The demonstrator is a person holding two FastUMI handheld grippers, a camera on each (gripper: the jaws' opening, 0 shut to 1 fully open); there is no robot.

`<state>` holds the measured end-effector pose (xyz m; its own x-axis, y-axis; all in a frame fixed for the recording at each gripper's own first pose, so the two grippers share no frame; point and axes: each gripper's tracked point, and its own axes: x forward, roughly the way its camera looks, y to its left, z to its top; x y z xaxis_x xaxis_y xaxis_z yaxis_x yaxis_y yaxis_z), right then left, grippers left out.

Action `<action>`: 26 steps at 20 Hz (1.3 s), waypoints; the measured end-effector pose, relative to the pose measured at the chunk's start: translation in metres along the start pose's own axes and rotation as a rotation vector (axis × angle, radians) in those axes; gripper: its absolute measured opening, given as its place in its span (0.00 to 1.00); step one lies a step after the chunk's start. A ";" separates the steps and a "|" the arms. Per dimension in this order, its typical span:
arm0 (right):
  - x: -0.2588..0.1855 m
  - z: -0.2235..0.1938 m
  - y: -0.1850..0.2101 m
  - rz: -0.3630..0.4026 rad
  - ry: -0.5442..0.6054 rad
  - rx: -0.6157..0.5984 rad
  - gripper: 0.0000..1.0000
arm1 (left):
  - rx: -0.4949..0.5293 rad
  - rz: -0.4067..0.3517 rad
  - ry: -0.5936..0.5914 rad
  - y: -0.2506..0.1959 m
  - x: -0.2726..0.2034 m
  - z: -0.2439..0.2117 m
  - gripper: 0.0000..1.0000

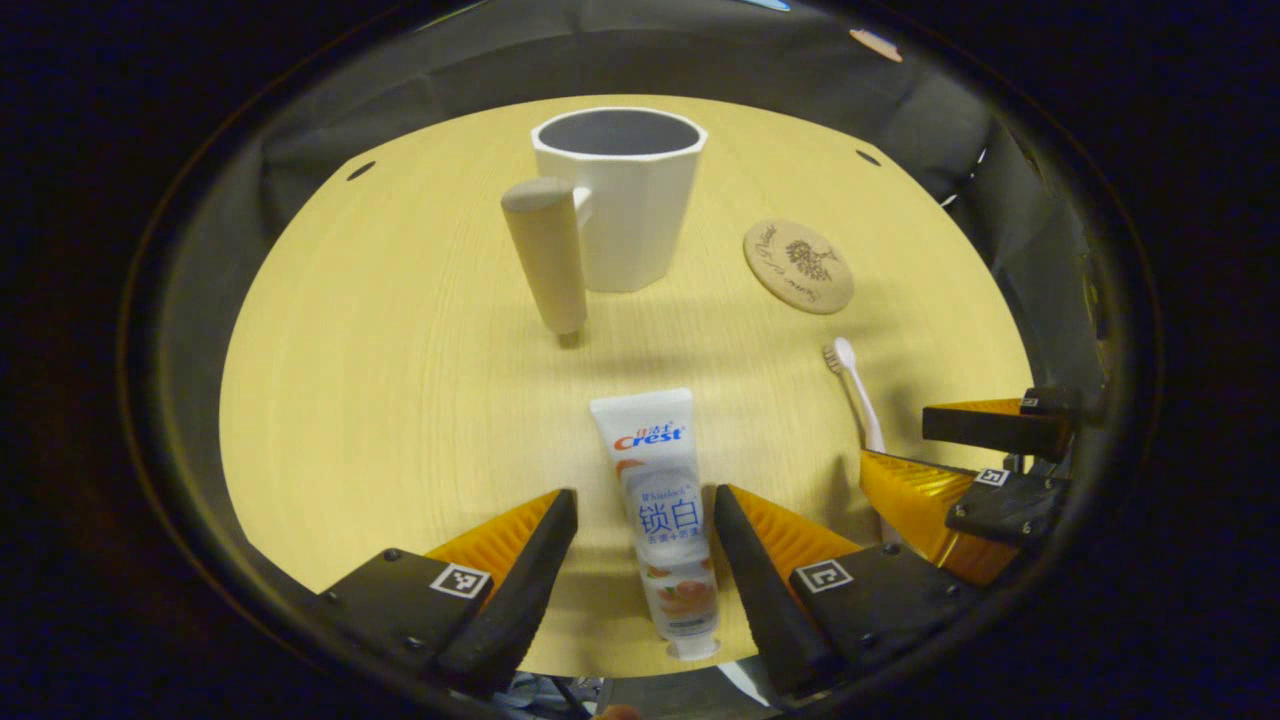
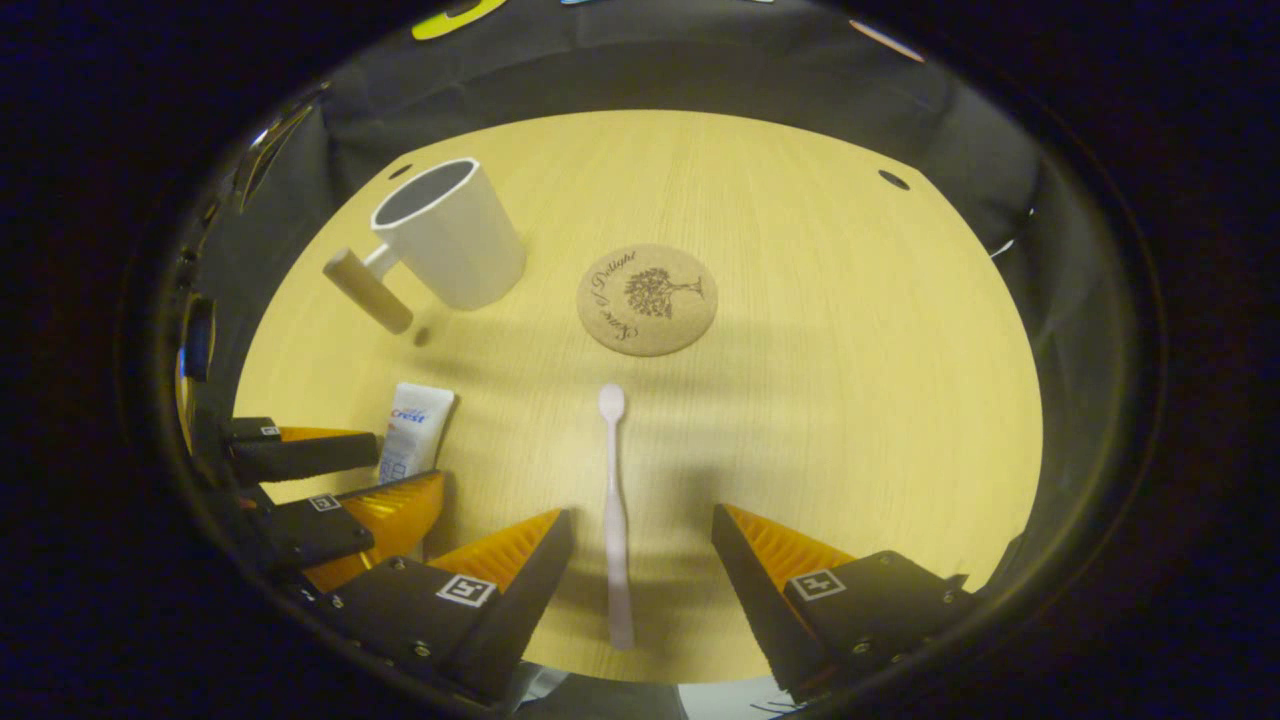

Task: Put the toothbrush and toothpaste on the desktop into the cup, then pick up the cup and place it on the coaster on the desktop.

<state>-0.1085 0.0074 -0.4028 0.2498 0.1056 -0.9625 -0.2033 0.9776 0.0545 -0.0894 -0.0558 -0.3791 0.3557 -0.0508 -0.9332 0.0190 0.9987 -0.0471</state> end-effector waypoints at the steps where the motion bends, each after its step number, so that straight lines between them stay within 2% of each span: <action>1: 0.002 -0.001 0.001 -0.002 0.013 -0.002 0.90 | 0.012 0.014 0.000 0.000 0.002 0.000 0.95; 4: 0.005 -0.010 -0.002 -0.023 0.070 -0.026 0.91 | 0.022 0.040 0.007 0.000 0.005 0.002 0.95; 8: 0.005 -0.014 -0.001 -0.024 0.104 -0.020 0.86 | 0.011 0.044 -0.001 0.003 0.009 0.004 0.96; 9: 0.006 -0.014 -0.001 -0.023 0.106 -0.023 0.73 | 0.011 0.044 -0.002 0.002 0.010 0.003 0.85; 10: 0.004 -0.013 -0.001 -0.020 0.107 -0.016 0.66 | 0.008 0.044 -0.005 0.002 0.011 0.005 0.73; 11: 0.004 -0.013 -0.001 -0.020 0.112 -0.002 0.37 | 0.006 0.046 0.005 0.001 0.011 0.003 0.61; 12: 0.004 -0.013 0.000 -0.020 0.123 0.027 0.28 | 0.005 0.040 0.007 -0.001 0.011 0.005 0.62; 13: 0.003 -0.013 0.000 -0.014 0.141 0.055 0.11 | 0.000 0.045 0.021 -0.002 0.011 0.003 0.48; 14: 0.004 -0.013 0.000 -0.011 0.153 0.072 0.11 | 0.004 0.047 0.000 0.000 0.011 0.009 0.49; 15: 0.005 -0.008 -0.002 -0.011 0.141 0.088 0.11 | -0.010 0.047 0.012 -0.001 0.010 0.003 0.35; 16: 0.009 -0.010 0.002 0.003 0.147 0.111 0.11 | -0.010 0.042 -0.021 0.000 0.010 0.013 0.34; 17: 0.002 -0.006 0.000 0.014 0.146 0.116 0.02 | -0.025 0.017 -0.007 -0.004 0.009 0.009 0.25; 21: 0.006 -0.008 0.000 0.040 0.163 0.157 0.03 | -0.051 -0.041 -0.022 -0.009 -0.002 0.014 0.26; 26: 0.005 -0.007 0.000 0.038 0.164 0.158 0.02 | -0.080 -0.091 -0.102 -0.015 -0.046 0.039 0.26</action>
<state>-0.1140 0.0068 -0.4094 0.0847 0.1248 -0.9886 -0.0558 0.9912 0.1204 -0.0695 -0.0686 -0.3215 0.4489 -0.1371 -0.8830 -0.0172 0.9866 -0.1620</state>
